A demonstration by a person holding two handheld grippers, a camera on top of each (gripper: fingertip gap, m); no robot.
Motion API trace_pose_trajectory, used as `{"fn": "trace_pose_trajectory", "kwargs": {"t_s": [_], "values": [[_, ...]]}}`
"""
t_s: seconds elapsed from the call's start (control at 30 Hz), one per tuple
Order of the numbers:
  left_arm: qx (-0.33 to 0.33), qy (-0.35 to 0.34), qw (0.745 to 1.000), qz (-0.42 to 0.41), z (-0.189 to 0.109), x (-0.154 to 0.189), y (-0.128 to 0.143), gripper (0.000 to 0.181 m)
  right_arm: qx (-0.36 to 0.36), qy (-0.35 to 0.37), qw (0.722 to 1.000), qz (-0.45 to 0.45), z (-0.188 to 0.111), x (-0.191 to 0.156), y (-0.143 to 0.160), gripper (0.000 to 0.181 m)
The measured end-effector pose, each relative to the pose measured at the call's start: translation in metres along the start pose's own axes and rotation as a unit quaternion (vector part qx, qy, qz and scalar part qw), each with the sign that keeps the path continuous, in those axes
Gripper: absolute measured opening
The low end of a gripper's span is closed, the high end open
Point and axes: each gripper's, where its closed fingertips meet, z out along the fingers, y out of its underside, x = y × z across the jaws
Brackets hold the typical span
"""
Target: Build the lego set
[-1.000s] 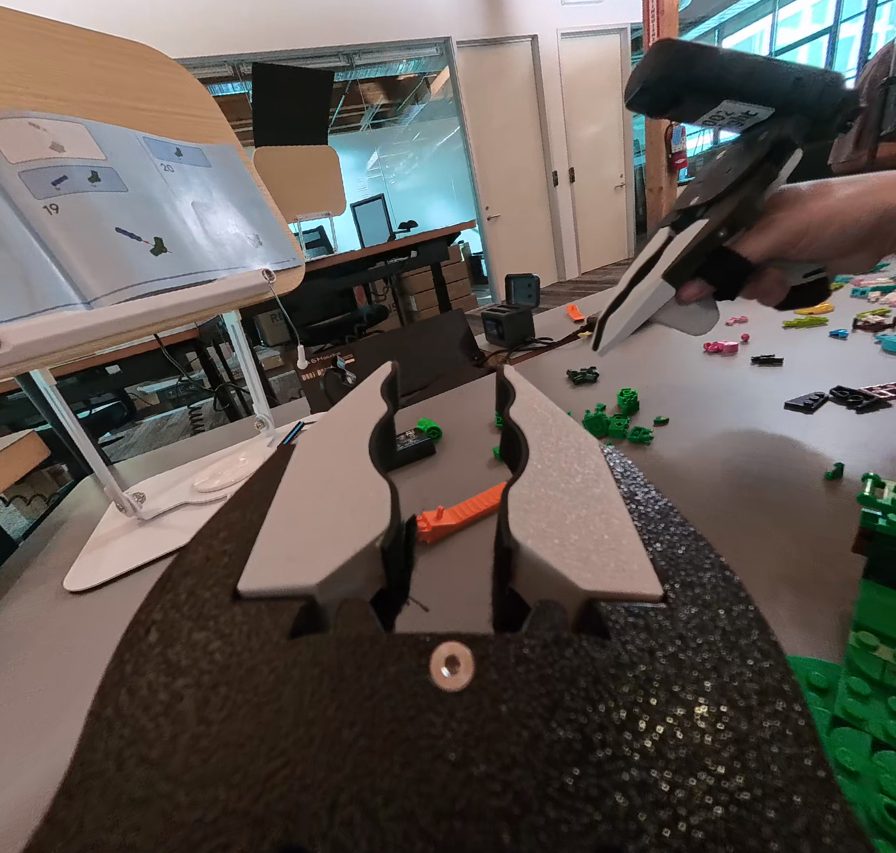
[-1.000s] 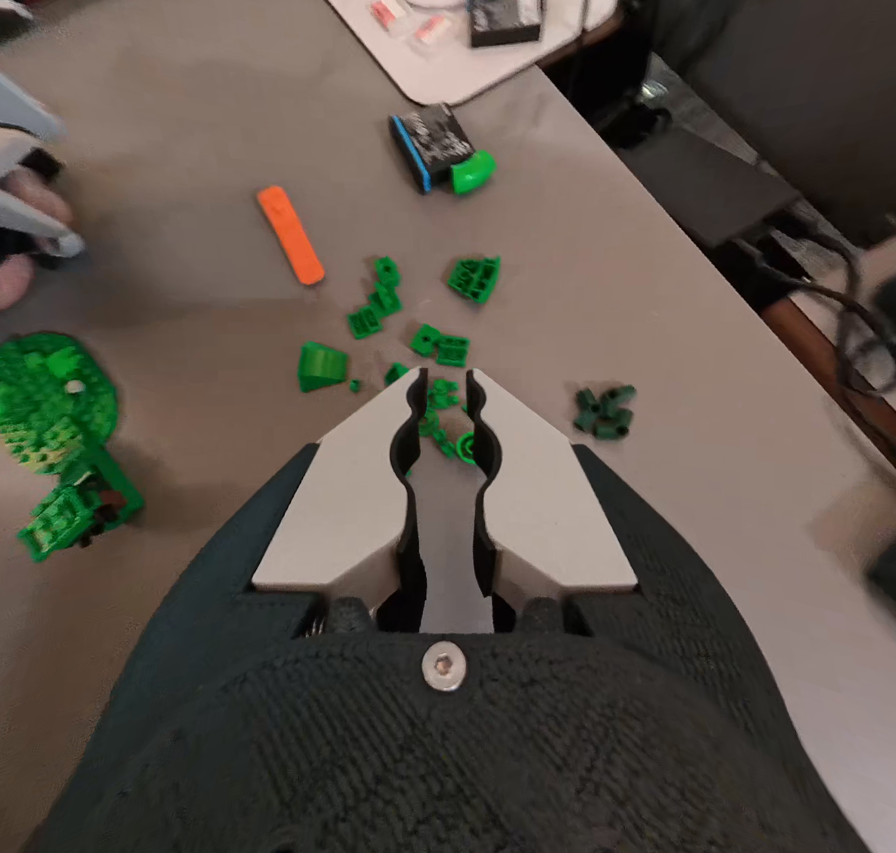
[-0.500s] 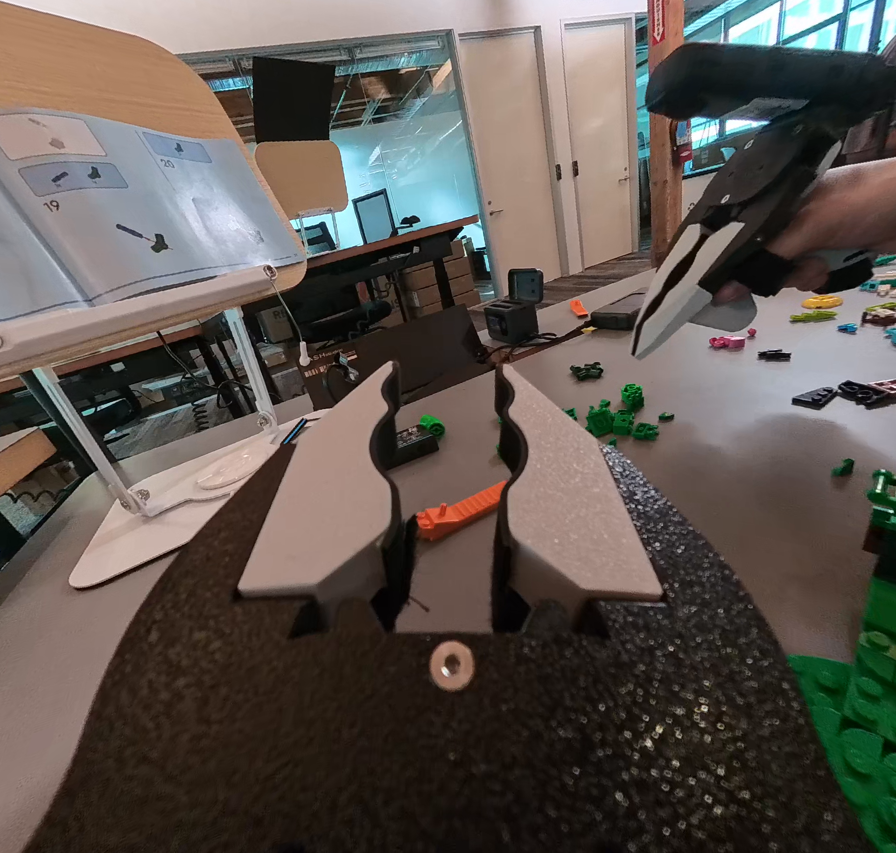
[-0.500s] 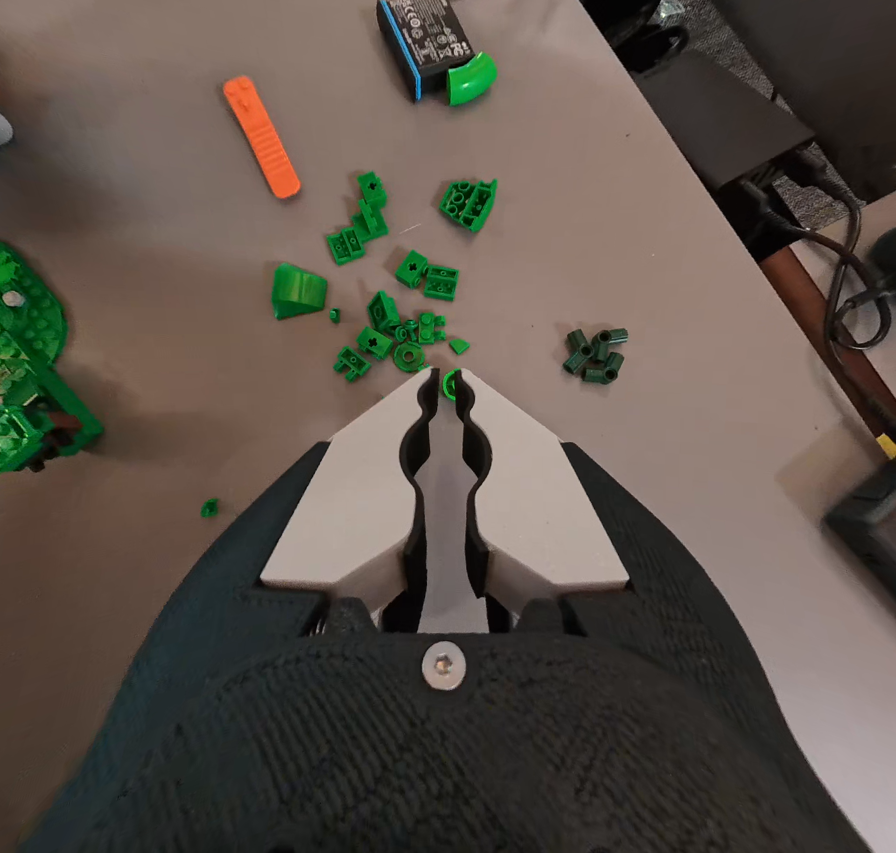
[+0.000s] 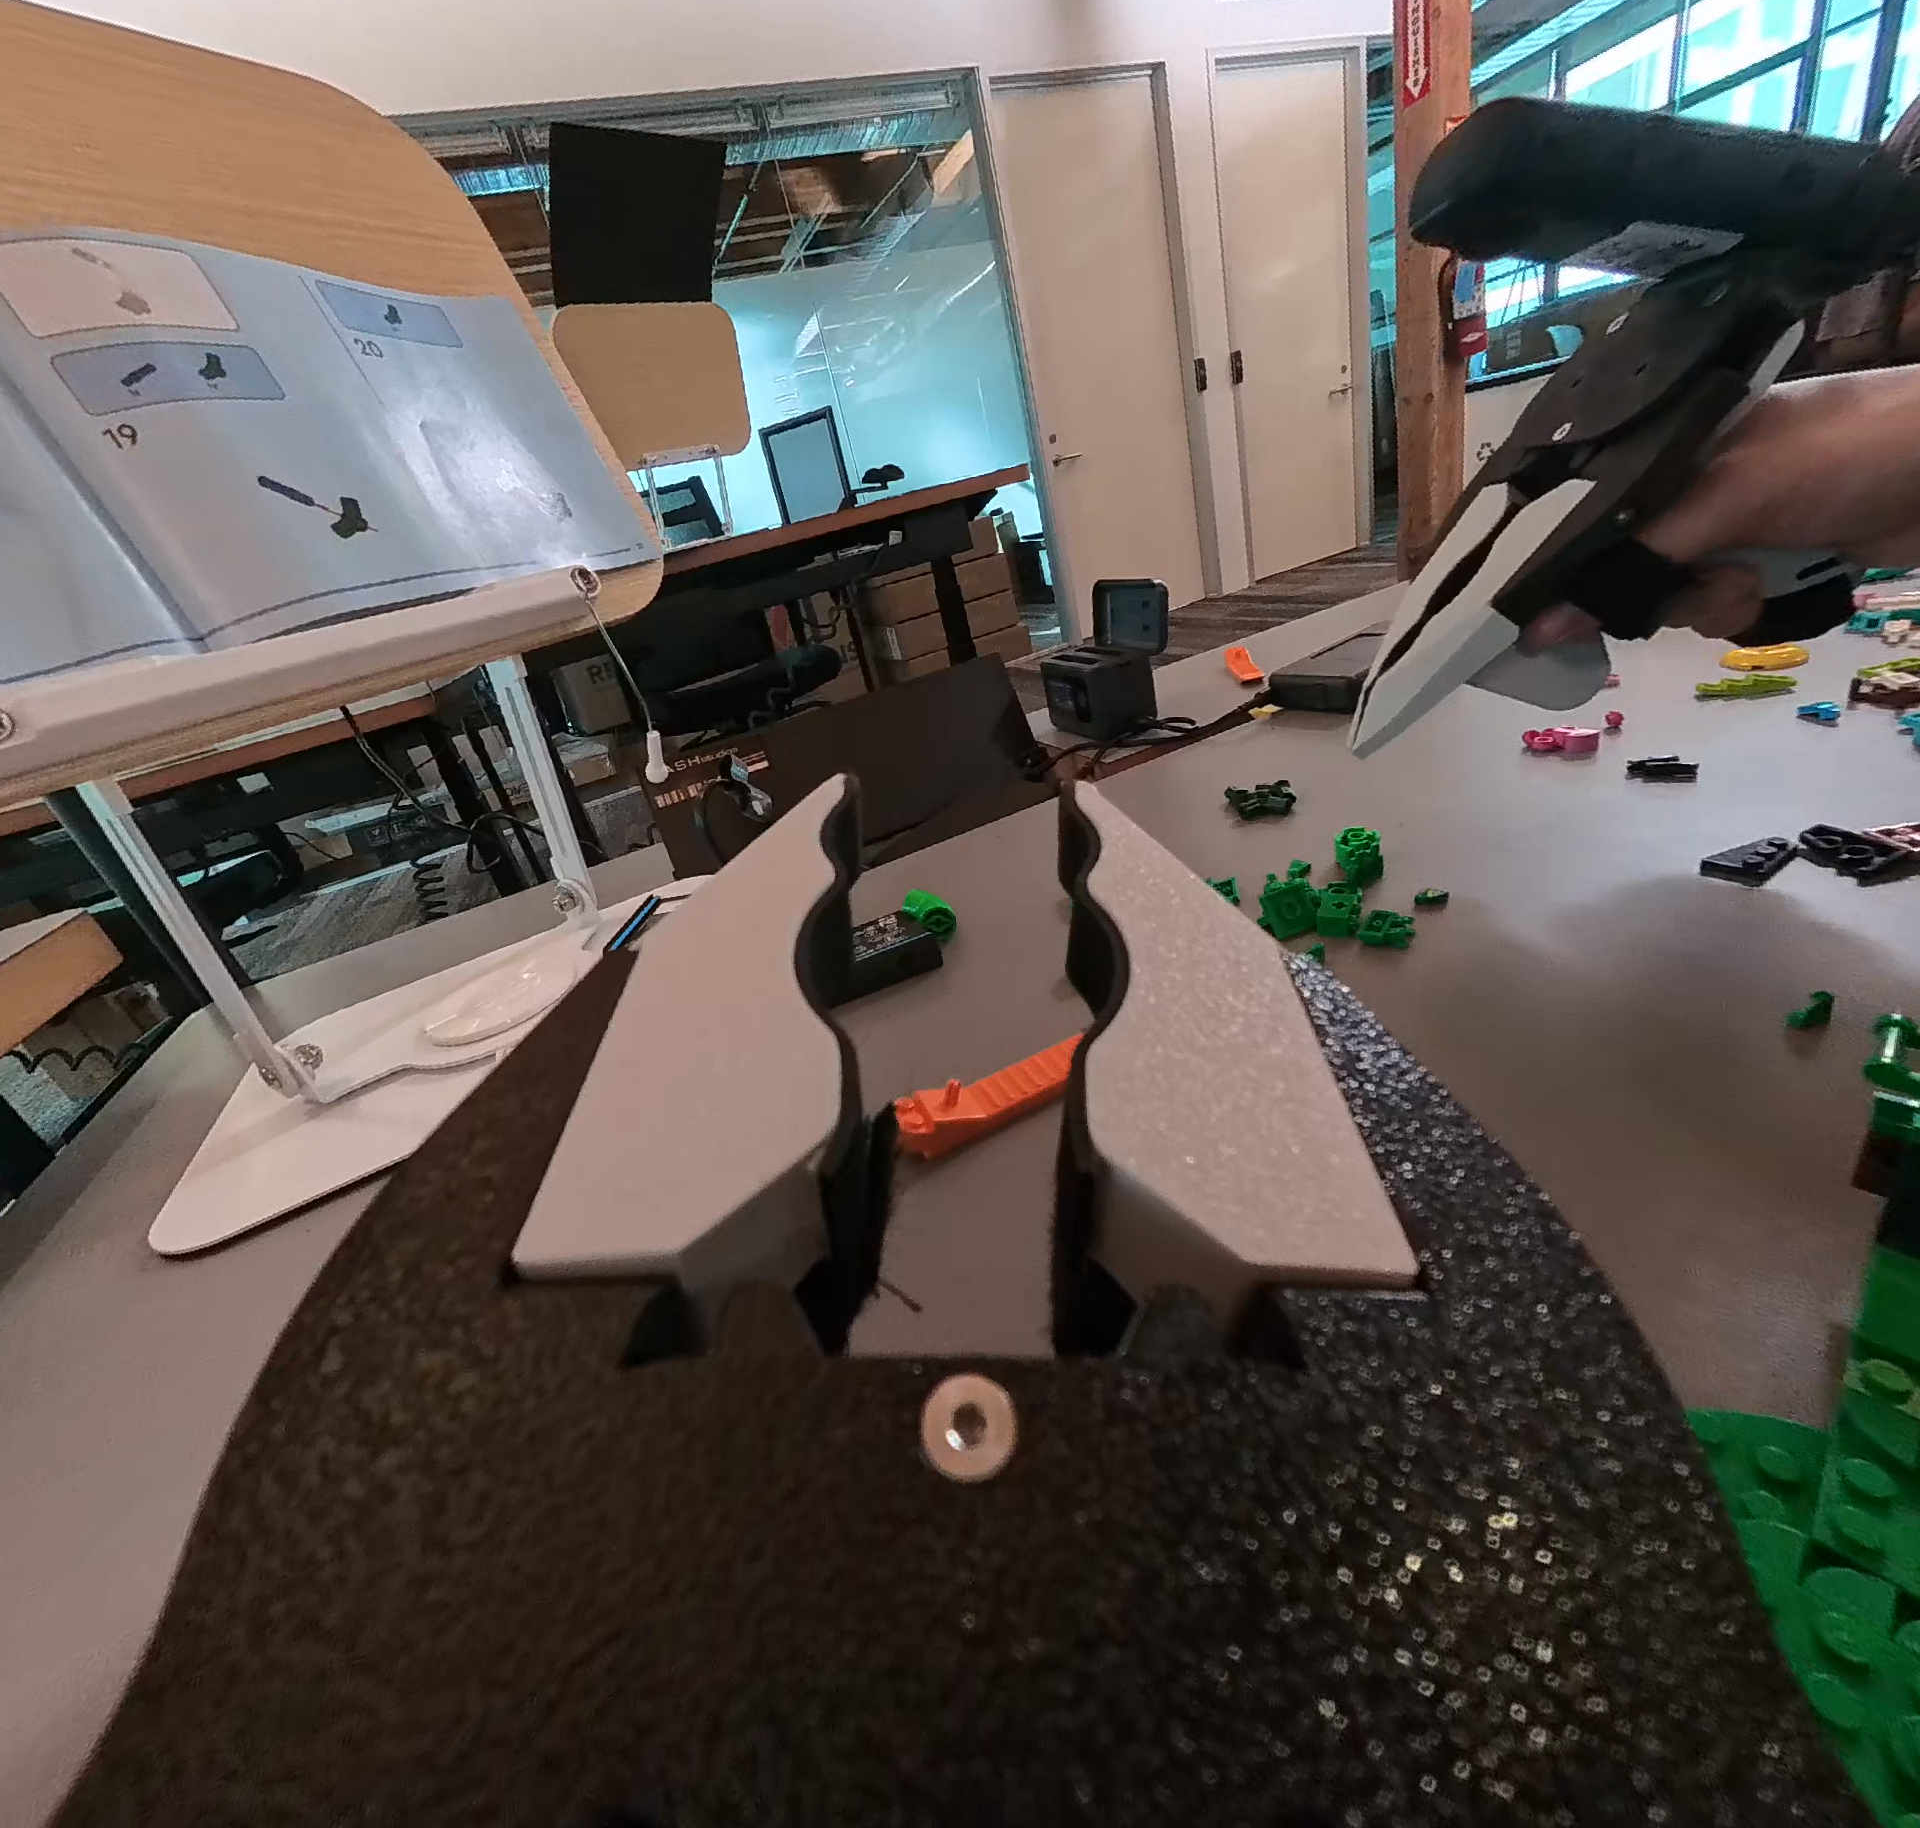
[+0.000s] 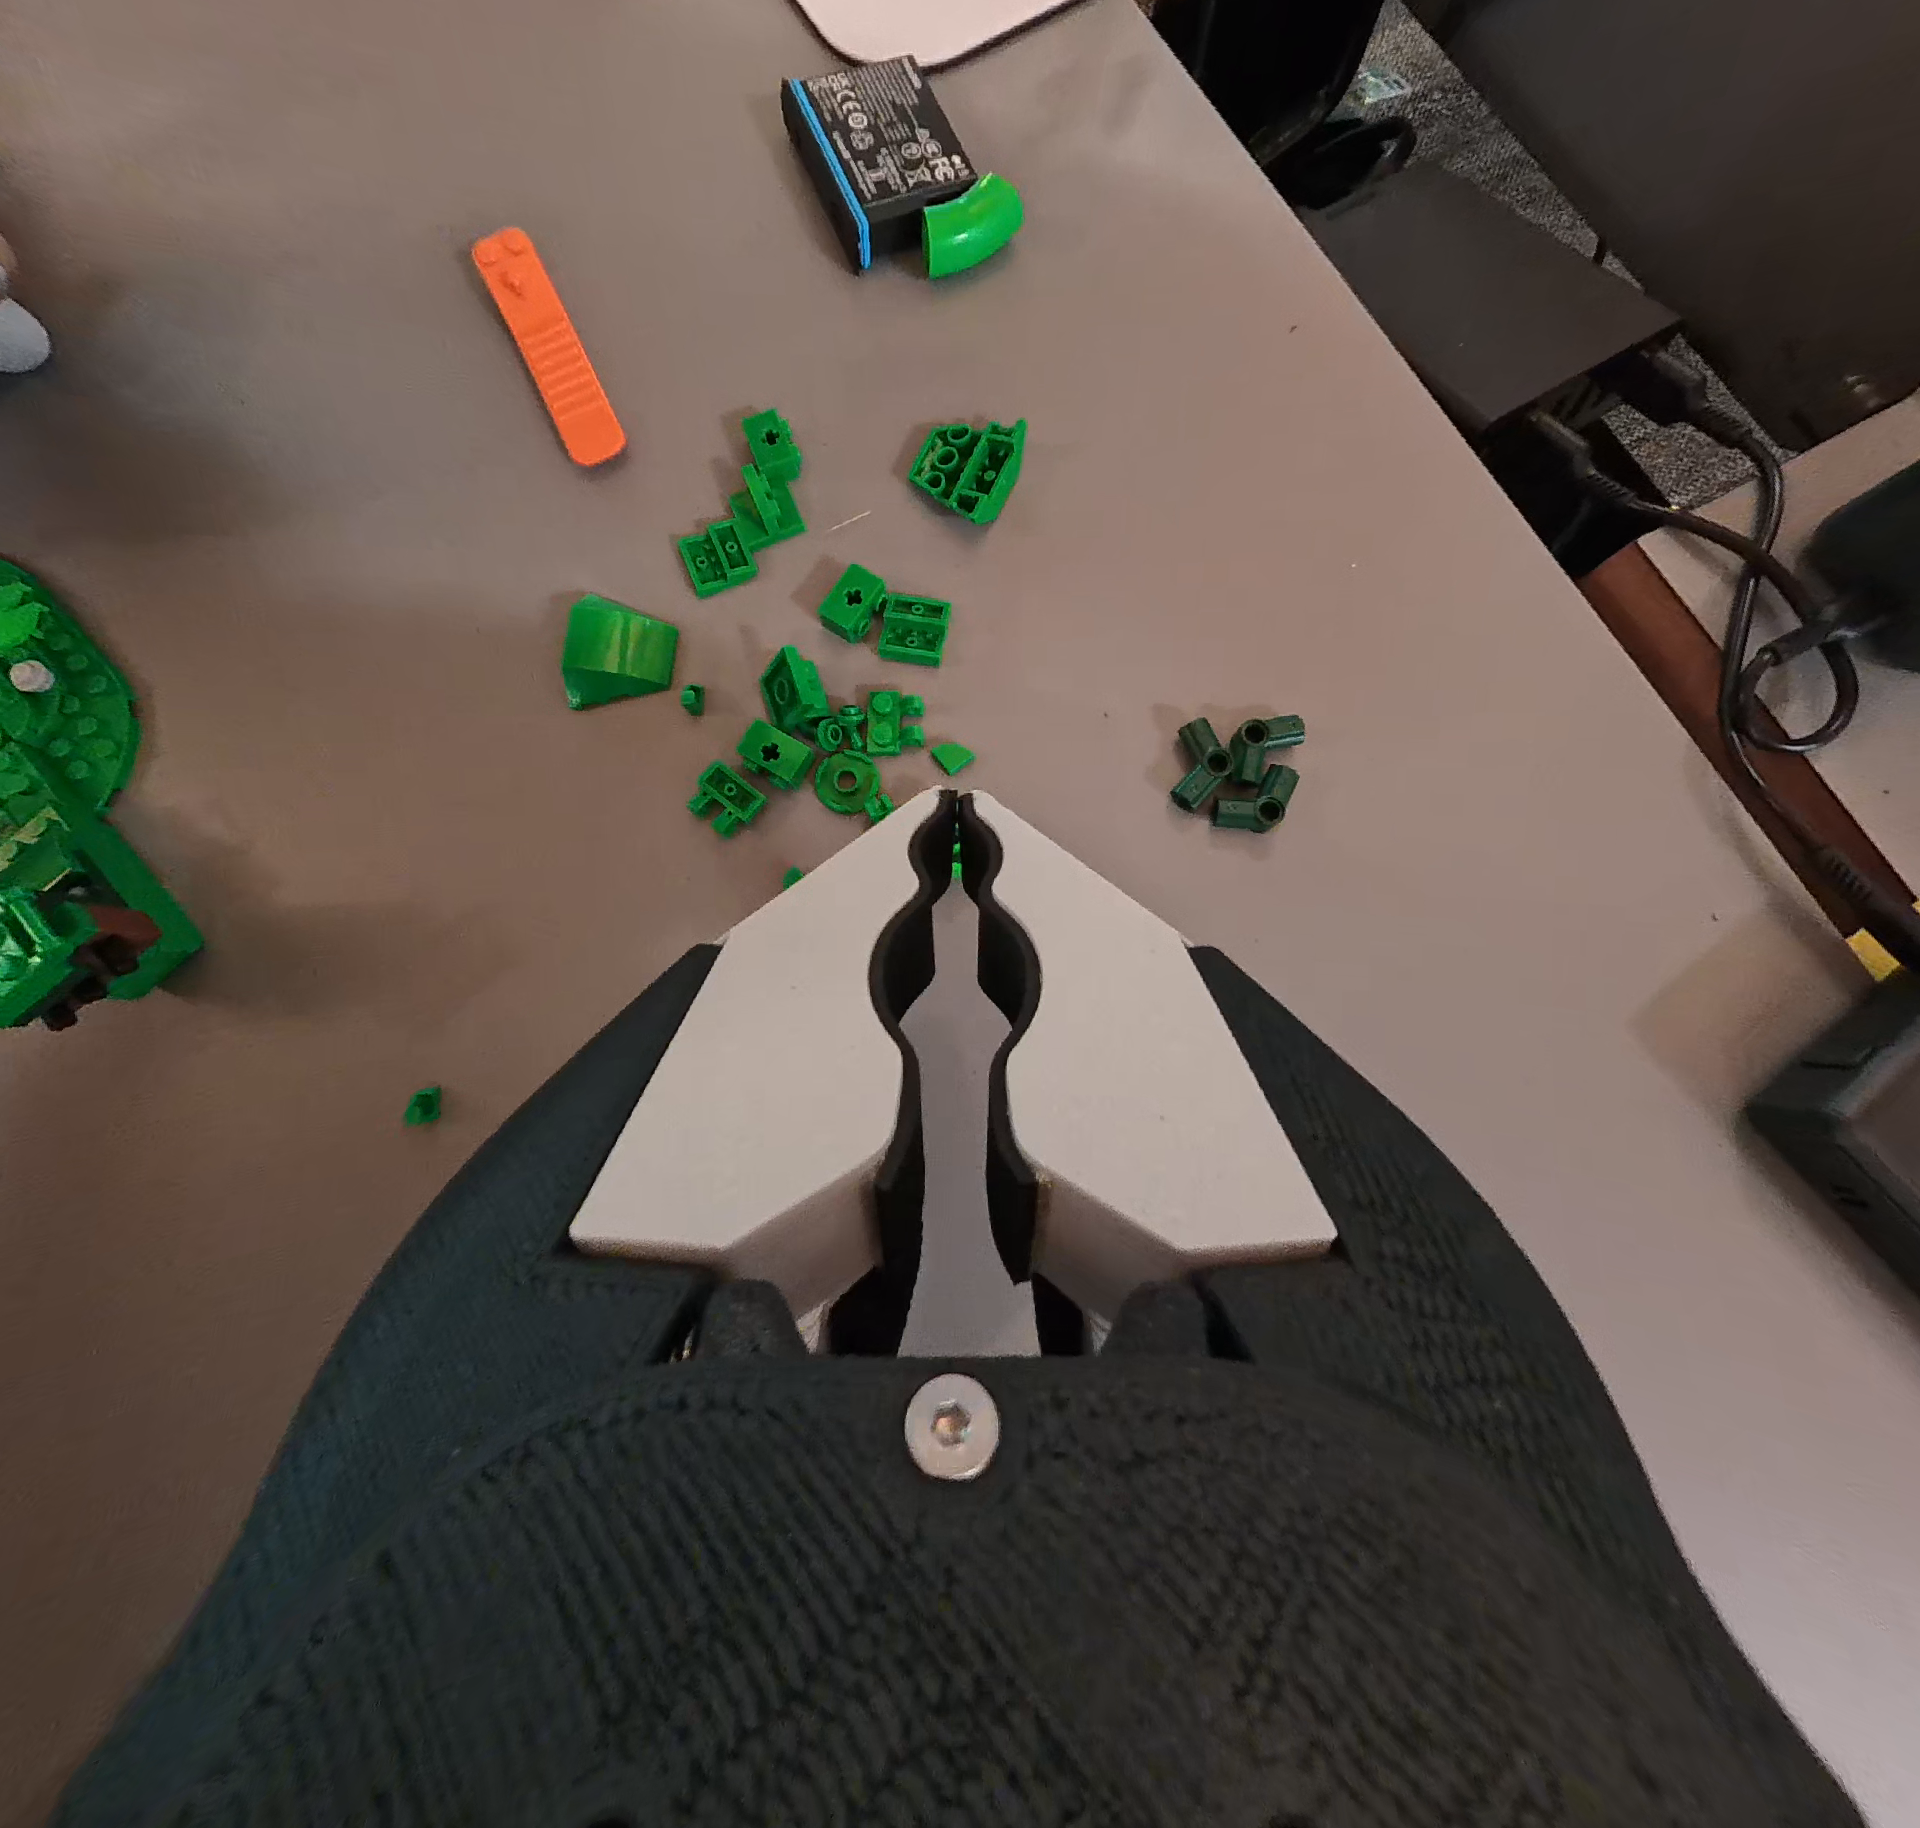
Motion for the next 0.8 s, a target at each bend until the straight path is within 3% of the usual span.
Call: {"fn": "trace_pose_trajectory", "kwargs": {"t_s": [0.13, 0.27, 0.57, 0.8], "values": [[0.001, -0.007, 1.000, 0.002, -0.001, -0.003, -0.001, 0.033, 0.003, -0.005, 1.000, 0.003, 0.000, -0.001, 0.000, 0.000], [0.031, -0.054, 0.998, 0.022, -0.011, -0.018, -0.013, 0.016, 0.009, -0.011, 1.000, 0.007, 0.001, -0.003, -0.002, 0.000], [0.038, -0.072, 0.997, 0.004, -0.014, -0.028, -0.015, 0.016, 0.010, -0.009, 1.000, 0.004, 0.002, -0.002, -0.002, 0.000], [0.029, -0.060, 0.998, 0.012, -0.011, -0.022, -0.012, 0.015, 0.070, -0.045, 0.995, 0.051, 0.021, -0.021, -0.025, 0.007]]}}
